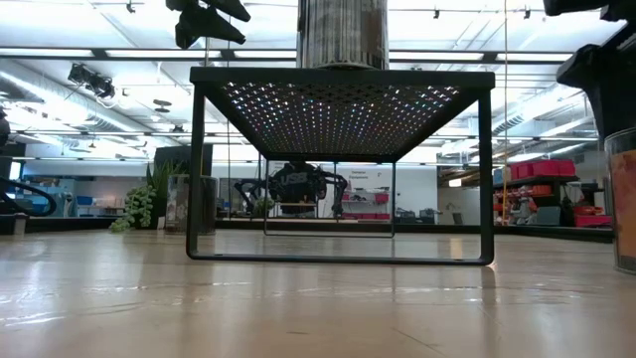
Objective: Pick & Place candle stick holders
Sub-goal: Put the orange scented candle on the shelf
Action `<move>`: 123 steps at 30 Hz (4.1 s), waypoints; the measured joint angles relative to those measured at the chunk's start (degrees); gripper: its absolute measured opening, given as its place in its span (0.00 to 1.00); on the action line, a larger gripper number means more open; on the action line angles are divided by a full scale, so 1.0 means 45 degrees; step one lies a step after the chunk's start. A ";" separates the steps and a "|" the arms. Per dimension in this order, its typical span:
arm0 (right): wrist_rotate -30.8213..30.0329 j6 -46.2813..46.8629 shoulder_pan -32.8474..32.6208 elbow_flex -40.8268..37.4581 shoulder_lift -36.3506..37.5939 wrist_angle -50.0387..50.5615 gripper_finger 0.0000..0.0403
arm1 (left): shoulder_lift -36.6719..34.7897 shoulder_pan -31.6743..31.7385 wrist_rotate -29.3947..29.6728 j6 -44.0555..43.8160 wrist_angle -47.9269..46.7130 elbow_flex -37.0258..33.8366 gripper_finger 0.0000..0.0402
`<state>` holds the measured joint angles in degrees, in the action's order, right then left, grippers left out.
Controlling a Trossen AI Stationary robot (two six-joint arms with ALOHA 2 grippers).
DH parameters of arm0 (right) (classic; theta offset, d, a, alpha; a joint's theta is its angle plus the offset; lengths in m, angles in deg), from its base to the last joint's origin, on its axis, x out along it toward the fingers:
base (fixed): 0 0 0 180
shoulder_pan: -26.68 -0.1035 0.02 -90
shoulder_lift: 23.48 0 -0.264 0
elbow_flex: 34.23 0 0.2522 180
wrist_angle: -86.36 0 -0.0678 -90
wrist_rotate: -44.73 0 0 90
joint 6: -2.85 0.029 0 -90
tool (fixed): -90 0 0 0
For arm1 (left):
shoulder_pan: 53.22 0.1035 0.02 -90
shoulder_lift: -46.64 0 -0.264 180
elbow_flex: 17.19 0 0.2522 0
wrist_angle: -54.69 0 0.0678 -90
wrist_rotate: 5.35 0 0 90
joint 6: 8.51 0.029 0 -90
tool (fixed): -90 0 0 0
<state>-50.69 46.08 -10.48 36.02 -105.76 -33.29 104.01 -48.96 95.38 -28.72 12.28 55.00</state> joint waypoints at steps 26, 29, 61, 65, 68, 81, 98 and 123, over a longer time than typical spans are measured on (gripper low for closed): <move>0.0078 -0.0639 0.0001 -0.0010 -0.0010 -0.0112 0.98 | 0.0000 -0.0003 -0.0321 -0.0379 0.0005 0.0000 0.47; 0.0080 -0.0245 0.0001 -0.0010 -0.0010 -0.0333 0.98 | 0.0000 -0.0003 -0.0340 -0.0374 0.0005 0.0000 0.47; -0.0565 -0.0470 -0.0261 -0.0029 -0.0029 0.0028 0.99 | -0.0005 0.0011 0.0146 -0.0699 0.0593 0.0005 0.47; -0.0080 -0.0355 -0.0262 -0.0024 -0.0024 0.0000 0.99 | -0.0005 0.0011 0.0146 -0.0699 0.0590 0.0005 0.47; 0.0344 -0.0396 -0.0261 -0.0019 -0.0024 -0.0036 0.99 | -0.0005 0.0011 0.0146 -0.0699 0.0590 0.0005 0.47; 0.0410 -0.0427 -0.0271 -0.0010 -0.0015 -0.0218 0.99 | -0.0005 0.0007 0.0336 -0.0695 0.0583 0.0005 0.47; 0.0408 -0.0479 -0.0265 0.0000 -0.0010 -0.0826 0.99 | -0.0005 0.0007 0.0481 -0.0698 0.0583 0.0005 0.47; 0.0529 -0.0264 -0.0171 0.0000 0.0000 -0.1547 0.99 | -0.0005 0.0011 0.0476 -0.1357 0.0583 0.0005 0.47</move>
<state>-48.31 44.89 -11.24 36.02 -105.76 -40.25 103.98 -48.91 97.52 -34.83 14.90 55.02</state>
